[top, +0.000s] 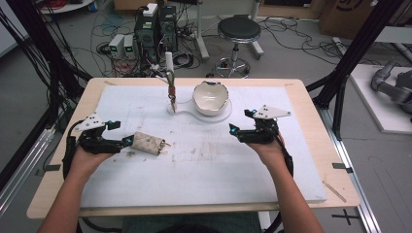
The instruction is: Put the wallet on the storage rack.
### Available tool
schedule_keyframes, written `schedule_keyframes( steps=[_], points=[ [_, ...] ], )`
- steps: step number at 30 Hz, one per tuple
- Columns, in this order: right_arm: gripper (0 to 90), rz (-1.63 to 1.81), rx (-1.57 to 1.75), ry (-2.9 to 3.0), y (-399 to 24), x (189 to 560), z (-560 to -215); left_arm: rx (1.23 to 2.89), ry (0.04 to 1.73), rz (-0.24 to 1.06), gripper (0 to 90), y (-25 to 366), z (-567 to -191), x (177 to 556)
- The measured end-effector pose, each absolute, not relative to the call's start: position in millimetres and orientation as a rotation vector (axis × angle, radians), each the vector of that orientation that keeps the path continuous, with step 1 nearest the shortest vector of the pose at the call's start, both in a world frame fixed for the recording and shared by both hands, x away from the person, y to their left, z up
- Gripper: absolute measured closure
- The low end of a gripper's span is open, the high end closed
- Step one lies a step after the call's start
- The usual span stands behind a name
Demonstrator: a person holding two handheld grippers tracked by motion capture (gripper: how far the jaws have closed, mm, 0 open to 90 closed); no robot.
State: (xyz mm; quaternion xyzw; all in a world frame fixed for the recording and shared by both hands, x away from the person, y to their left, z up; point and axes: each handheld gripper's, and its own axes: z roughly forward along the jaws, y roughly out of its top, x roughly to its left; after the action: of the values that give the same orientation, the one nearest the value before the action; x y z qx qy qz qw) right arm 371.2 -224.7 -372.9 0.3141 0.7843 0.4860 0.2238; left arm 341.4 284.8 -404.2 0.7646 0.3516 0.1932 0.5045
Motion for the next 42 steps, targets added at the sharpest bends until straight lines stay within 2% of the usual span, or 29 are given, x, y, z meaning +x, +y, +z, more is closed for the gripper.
schedule_keyframes(
  steps=[10, 23, 42],
  points=[
    [19.2, 1.365, 0.803, 2.218, -197.4, 378.5, -372.7, 1.835, 0.882, 0.489, 16.3, 298.0, -405.3, 328.9],
    [19.1, 1.385, 0.706, 2.334, -141.6, 389.2, -375.7, 1.811, 0.935, 0.523, 16.3, 321.1, -405.5, 310.2],
    [18.1, 1.338, 0.510, 2.568, -33.4, 401.9, -393.8, 1.785, 0.957, 0.540, 16.4, 331.9, -403.5, 305.2]
  ],
)
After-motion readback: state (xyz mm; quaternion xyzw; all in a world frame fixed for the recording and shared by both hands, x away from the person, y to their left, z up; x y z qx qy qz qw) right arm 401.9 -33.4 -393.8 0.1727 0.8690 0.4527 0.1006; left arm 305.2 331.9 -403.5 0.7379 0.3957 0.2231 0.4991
